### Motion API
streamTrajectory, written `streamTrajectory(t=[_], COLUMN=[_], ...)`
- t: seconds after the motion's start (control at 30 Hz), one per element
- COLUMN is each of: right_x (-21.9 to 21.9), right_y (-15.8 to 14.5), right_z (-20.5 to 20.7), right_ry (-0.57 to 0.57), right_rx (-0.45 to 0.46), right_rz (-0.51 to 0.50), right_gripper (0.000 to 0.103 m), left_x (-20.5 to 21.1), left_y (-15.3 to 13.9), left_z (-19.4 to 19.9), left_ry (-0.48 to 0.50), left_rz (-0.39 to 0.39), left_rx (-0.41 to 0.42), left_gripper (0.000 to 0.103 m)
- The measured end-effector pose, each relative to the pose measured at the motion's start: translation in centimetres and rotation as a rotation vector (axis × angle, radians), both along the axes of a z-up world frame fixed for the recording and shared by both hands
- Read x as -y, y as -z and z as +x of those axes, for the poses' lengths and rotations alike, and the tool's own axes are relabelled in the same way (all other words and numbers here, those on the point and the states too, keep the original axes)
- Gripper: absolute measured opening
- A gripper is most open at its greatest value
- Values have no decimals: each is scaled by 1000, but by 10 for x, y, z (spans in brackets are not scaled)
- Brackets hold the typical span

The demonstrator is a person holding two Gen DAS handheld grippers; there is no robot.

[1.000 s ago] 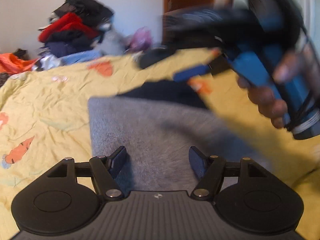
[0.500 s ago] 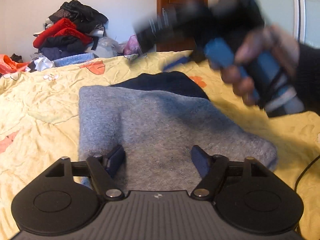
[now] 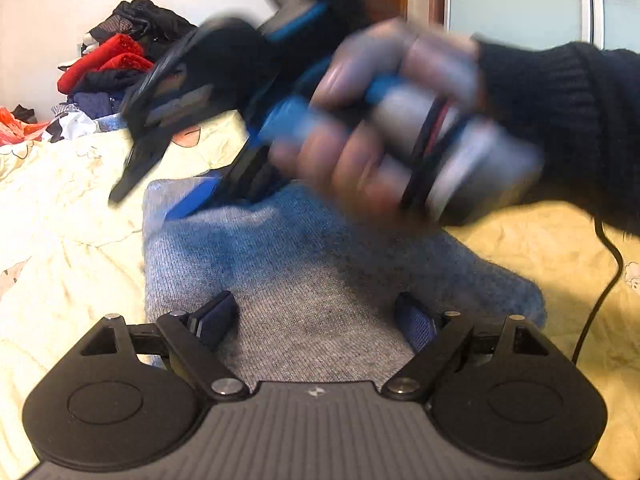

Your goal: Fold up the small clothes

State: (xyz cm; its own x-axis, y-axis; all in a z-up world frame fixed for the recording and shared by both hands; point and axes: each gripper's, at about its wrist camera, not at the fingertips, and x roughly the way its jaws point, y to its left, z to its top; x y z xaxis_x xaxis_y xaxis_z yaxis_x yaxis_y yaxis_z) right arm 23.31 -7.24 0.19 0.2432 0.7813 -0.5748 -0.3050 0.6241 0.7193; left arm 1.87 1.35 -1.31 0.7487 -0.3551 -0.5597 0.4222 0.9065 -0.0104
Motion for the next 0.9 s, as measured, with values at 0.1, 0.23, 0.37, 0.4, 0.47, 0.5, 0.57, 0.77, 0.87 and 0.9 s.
streamTrajectory(t=[0.1,0.23,0.37,0.4,0.47,0.5,0.57,0.77,0.87,0.9], right_x=[29,74,98,110,124,124,122,97,88,86], right_y=[-28,-26,17,26,30,24,6,-43,-26,-18], right_z=[-5,3,-6,-5,-4,-6,-18,-70,-67,-65], right_ry=[71,200,259,291,305,304,323,251,196,191], right_rx=[61,70,125,83,22,27,74,326,295,302], right_rz=[66,58,-99,-32,37,14,-24,-91,-197,-248], right_gripper=[61,80,0,0,0,0,17,88,86,85], left_x=[-3,-10,-12,-15,-14,-14,-11,-5,-3,-3], left_y=[0,0,0,1,2,2,2,1,1,1], left_z=[1,1,1,5,6,6,6,4,4,4], left_ry=[0,9,10,11,12,11,10,10,11,11], left_rz=[-18,-36,-37,-35,-28,-27,-24,-12,-7,-5], left_rx=[-2,-7,-9,-9,-9,-9,-8,-6,-5,-5], left_gripper=[87,90,91,91,91,91,91,91,92,92])
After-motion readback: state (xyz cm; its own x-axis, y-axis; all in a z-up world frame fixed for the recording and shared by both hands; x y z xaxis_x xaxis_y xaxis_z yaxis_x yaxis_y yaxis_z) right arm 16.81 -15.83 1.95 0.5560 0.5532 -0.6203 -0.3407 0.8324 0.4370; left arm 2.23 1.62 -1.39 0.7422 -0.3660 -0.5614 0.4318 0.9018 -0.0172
